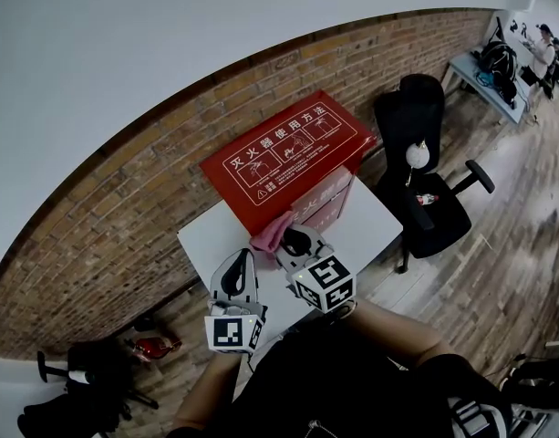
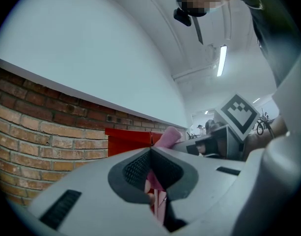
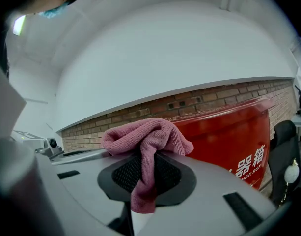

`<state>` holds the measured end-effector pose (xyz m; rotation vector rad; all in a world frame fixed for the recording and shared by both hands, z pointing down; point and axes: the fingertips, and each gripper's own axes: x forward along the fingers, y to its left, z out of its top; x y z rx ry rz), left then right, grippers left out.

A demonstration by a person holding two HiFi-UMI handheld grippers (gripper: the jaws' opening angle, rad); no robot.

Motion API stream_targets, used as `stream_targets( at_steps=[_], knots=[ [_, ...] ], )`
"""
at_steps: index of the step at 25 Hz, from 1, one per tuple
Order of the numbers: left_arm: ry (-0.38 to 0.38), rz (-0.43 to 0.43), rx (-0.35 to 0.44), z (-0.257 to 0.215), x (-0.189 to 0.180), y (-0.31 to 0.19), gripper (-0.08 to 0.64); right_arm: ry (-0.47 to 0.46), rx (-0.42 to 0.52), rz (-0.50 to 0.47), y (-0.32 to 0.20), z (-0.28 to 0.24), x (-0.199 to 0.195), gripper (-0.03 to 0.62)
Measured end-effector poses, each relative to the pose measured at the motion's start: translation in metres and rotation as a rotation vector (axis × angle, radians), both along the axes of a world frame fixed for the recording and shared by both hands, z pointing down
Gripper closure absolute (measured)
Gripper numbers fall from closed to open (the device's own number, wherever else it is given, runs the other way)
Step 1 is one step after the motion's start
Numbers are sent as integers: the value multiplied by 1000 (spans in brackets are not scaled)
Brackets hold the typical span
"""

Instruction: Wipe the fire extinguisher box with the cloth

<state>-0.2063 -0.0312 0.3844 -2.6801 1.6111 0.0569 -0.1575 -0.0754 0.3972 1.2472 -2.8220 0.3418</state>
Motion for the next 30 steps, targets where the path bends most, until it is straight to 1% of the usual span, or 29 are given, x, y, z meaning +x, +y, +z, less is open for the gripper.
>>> stream_targets(
  at_steps=[7,10,14,17,21,26,30],
  knots=[
    [11,28,-5,4,-5,7,511,47,50,45,16,-3,13,528],
    [13,36,-4,6,-4,13,511,63,91,61,30,-7,23,528],
    [12,26,8,2,4,25,511,64,144,43,49,-15,38,528],
    [8,-3,16,0,11,36,511,65,179,23,61,-20,52,528],
    [5,-75,1,4,20,50,511,94,234,5,75,-28,76,528],
    [7,-148,2,5,41,77,511,84,242,-39,92,-33,105,529],
    [9,-182,2,6,62,98,511,84,260,-79,108,-33,120,529]
  ],
)
